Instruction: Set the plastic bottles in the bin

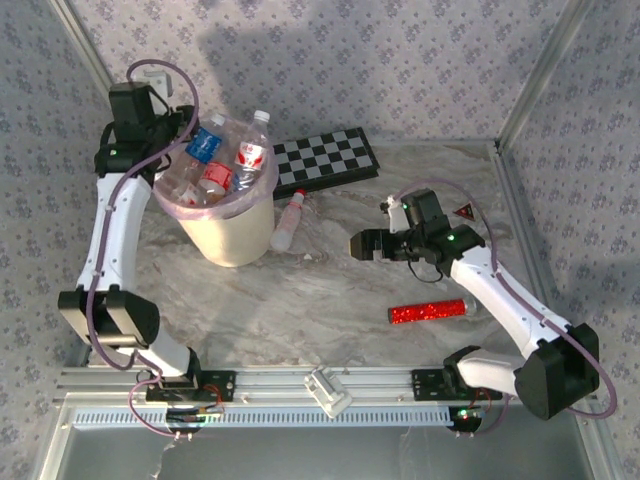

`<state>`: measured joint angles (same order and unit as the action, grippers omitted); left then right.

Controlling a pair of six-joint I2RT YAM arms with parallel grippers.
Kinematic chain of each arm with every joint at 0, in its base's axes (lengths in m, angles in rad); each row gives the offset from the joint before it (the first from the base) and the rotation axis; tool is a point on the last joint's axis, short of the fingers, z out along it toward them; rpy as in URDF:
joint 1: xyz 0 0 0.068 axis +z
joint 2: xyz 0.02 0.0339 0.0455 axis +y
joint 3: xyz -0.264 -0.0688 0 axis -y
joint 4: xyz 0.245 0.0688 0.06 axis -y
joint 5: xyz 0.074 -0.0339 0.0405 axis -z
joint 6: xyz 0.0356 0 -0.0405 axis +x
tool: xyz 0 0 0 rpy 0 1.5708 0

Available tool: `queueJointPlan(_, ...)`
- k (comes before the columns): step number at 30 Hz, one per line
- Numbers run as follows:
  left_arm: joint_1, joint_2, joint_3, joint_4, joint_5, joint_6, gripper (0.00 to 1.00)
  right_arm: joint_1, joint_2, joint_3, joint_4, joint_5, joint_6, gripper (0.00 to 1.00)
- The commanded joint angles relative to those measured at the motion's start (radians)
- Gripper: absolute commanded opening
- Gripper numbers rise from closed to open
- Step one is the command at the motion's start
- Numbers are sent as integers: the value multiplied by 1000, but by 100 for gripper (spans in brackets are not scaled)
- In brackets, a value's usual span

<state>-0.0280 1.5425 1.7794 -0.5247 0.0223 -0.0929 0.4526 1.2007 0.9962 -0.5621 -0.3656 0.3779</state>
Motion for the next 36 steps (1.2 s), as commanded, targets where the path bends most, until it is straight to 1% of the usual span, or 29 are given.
queueJointPlan(1,-55,-78,31,-46,18,34,60,2,-13,16,30,53,40,99)
queueJointPlan(4,-197,-132,29,-82,-71,89,64,-17,-33,3,41,70,62,99)
queueJointPlan(8,-464,-172,40,-132,-236,160,67,-70,-65,-23,45,84,101,98)
queueJointPlan(10,-599,-178,22,-142,-328,174,67,-112,-88,-43,43,84,127,98)
queueJointPlan(12,-768,-170,-14,-134,-470,218,68,-172,-121,-75,36,74,158,98)
queueJointPlan(13,-828,-156,-26,-128,-530,234,68,-203,-138,-94,38,63,173,99)
queueJointPlan(14,-883,-134,-30,-129,-576,242,69,-242,-159,-116,43,47,186,99)
queueJointPlan(15,-925,-105,-26,-140,-594,237,69,-278,-178,-137,44,33,197,99)
queueJointPlan(17,-975,-40,-14,-170,-630,218,70,-341,-207,-166,36,2,204,99)
queueJointPlan(21,-1009,108,0,-224,-604,148,72,-436,-252,-206,10,-35,203,99)
queueJointPlan(22,-1010,137,-1,-234,-599,123,72,-450,-263,-213,8,-43,203,99)
queueJointPlan(23,-1009,169,-9,-234,-568,99,73,-464,-273,-225,7,-51,206,99)
queueJointPlan(25,-1006,230,-18,-228,-562,71,75,-486,-291,-243,5,-63,210,99)
queueJointPlan(28,-958,337,13,-283,-548,17,79,-517,-303,-263,2,-91,208,99)
queueJointPlan(31,-902,409,22,-293,-536,-19,84,-538,-312,-277,-5,-110,199,99)
queueJointPlan(36,-817,516,58,-354,-547,-78,97,-567,-319,-303,-1,-141,194,99)
